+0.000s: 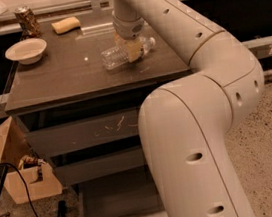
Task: Place water bottle into bottom drawer
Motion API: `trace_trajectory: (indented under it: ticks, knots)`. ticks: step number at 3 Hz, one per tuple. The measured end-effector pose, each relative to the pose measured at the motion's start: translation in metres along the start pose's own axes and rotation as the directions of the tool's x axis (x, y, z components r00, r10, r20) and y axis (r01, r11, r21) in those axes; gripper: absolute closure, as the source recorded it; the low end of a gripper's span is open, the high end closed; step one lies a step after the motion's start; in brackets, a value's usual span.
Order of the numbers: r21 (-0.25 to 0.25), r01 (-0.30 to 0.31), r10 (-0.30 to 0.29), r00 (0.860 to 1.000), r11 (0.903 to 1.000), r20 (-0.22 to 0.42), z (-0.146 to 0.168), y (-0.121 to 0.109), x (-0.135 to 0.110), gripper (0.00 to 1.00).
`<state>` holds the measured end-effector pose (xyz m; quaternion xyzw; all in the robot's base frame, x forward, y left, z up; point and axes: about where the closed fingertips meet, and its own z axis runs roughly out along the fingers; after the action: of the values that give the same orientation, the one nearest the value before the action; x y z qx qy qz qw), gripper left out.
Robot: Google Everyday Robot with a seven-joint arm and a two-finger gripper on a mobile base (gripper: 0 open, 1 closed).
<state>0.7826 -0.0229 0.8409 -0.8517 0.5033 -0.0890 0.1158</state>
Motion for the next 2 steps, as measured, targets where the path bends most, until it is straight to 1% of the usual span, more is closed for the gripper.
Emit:
trace_trajectory:
  ticks: [1, 2]
  knots:
    - [0.0, 0.0, 0.0, 1.0, 1.0, 0.0, 0.0, 0.0, 0.0, 1.0]
    - [0.002, 0.0, 0.0, 1.0, 1.0, 0.001, -0.0004, -0.0003, -0.0001, 1.0]
